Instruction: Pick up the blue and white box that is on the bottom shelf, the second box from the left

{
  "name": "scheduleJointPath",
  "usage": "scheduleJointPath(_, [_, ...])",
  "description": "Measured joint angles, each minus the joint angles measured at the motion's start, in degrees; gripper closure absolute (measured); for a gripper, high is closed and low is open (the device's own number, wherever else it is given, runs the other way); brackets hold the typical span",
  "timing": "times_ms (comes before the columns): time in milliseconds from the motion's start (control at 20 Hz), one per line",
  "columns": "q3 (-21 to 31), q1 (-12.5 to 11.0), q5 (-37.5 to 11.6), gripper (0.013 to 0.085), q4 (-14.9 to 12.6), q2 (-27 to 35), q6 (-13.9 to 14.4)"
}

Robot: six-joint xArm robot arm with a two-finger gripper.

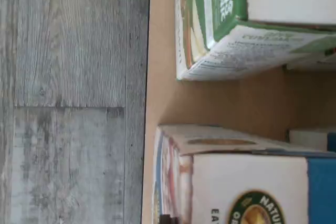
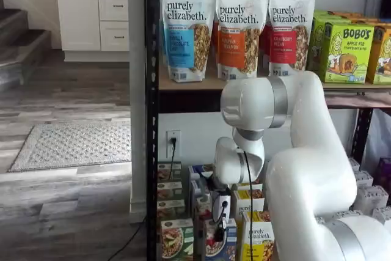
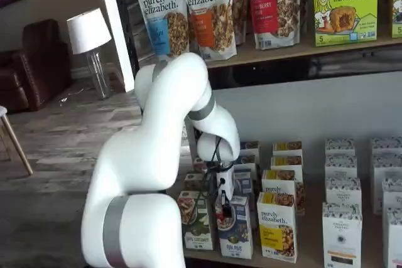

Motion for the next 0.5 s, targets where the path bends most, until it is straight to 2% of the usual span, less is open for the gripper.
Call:
scheduleJointPath(200, [0.4,-0.1,0.0,0.037,0.0,-0.3,-0.1])
scheduleJointPath(350, [0.6,-0.1,0.3,0.045,0.0,-0.5,0.0])
scheduleJointPath(500, [0.8,0.0,0.5,0.049,-0.1,-0.7,0.0])
